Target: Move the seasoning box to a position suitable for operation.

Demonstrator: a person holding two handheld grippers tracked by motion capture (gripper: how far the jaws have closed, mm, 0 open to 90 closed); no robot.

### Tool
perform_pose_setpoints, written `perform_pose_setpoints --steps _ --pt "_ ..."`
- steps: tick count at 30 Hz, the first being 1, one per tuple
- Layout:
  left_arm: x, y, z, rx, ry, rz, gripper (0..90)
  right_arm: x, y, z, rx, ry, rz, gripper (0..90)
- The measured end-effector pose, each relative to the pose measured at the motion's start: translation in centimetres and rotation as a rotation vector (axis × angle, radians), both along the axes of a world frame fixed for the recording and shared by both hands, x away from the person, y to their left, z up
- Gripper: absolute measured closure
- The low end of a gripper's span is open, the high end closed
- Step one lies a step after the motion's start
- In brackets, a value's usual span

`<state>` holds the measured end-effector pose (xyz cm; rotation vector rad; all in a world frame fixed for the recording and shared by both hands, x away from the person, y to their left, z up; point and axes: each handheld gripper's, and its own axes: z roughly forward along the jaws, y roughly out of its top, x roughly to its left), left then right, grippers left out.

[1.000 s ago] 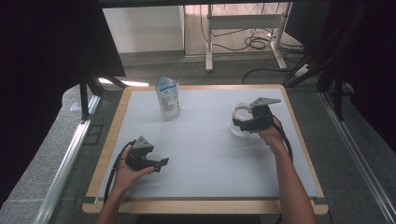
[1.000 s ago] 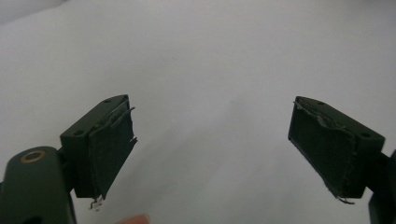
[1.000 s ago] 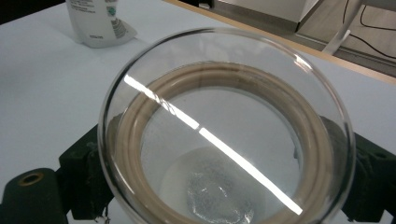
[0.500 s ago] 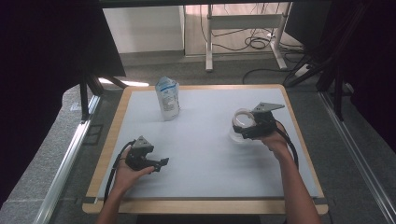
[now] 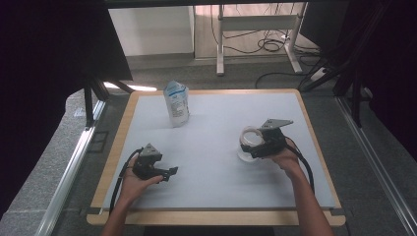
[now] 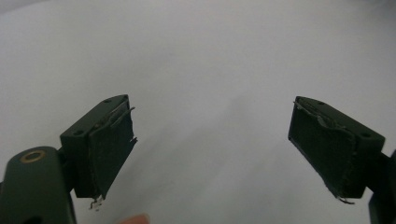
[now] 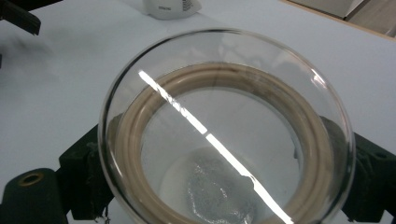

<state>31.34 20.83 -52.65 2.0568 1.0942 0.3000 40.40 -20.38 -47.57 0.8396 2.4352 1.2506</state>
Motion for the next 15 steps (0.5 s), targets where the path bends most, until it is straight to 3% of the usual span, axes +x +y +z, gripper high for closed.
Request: perform_pose_setpoints --steps 15 --pt "0.02 -0.09 -0.13 0.004 0.005 -0.004 14.1 -0.33 0.96 -0.56 -0.036 0.009 0.058 10.4"
